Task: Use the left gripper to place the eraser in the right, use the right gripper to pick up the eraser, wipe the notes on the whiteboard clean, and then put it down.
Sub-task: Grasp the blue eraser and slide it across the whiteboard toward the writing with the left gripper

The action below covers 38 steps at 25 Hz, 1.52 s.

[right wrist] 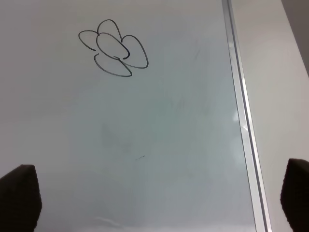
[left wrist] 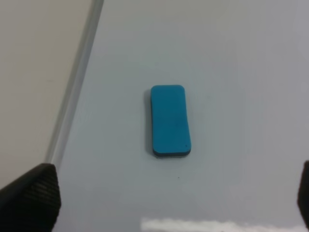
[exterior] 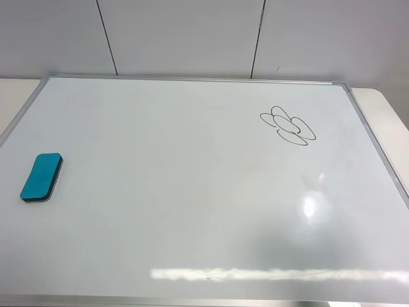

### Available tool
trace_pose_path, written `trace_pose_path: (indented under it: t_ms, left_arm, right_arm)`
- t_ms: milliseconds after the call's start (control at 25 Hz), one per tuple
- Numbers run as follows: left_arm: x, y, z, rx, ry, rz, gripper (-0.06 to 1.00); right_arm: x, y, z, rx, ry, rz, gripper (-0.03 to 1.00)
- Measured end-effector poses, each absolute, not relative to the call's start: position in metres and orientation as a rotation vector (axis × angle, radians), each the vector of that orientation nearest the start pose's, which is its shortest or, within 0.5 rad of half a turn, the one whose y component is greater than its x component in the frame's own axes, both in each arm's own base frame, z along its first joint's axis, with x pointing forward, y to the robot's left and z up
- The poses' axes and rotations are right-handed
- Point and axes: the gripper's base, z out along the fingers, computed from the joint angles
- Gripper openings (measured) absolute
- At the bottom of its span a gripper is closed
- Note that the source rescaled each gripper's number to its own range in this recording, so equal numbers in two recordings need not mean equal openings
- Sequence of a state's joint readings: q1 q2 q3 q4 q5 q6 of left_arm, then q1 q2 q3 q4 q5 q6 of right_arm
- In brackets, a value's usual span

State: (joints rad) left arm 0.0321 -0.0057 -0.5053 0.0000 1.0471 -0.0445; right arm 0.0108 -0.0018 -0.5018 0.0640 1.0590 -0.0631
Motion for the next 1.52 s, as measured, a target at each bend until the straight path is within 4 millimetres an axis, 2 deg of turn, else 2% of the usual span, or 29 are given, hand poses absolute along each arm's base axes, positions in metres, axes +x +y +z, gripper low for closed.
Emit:
trace_pose_path:
  t_ms: [560, 680, 760, 840, 1000, 1080, 1200, 1320, 1520]
  left_arm:
    - [-0.006, 0.000, 0.280, -0.078, 2.018, -0.008, 1.00]
    - [0.003, 0.000, 0.280, -0.091, 2.071, -0.015, 1.00]
    - [0.015, 0.000, 0.282, -0.114, 2.148, -0.024, 0.93]
    - [0.034, 0.001, 0.287, -0.131, 2.245, -0.028, 0.77]
    - [0.081, 0.003, 0.291, -0.128, 2.447, -0.018, 0.25]
    - [0.108, 0.003, 0.289, -0.107, 2.518, -0.008, 0.08]
    - [0.148, 0.005, 0.277, -0.093, 2.600, -0.003, 0.02]
    - [0.184, 0.006, 0.253, -0.078, 2.684, -0.004, 0.00]
    - [0.220, 0.002, 0.213, -0.053, 2.767, -0.014, 0.00]
  right_arm:
    - [-0.005, 0.005, 0.278, -0.078, 2.036, 0.044, 1.00]
    - [-0.005, 0.005, 0.278, -0.078, 2.036, 0.044, 1.00]
    - [-0.005, 0.005, 0.278, -0.078, 2.036, 0.044, 1.00]
    - [-0.005, 0.005, 0.278, -0.078, 2.036, 0.044, 1.00]
    - [-0.005, 0.005, 0.278, -0.078, 2.036, 0.044, 1.00]
    - [-0.005, 0.005, 0.278, -0.078, 2.036, 0.044, 1.00]
    - [-0.005, 0.005, 0.278, -0.078, 2.036, 0.044, 1.00]
    - [-0.005, 0.005, 0.278, -0.078, 2.036, 0.044, 1.00]
    - [-0.005, 0.005, 0.278, -0.078, 2.036, 0.044, 1.00]
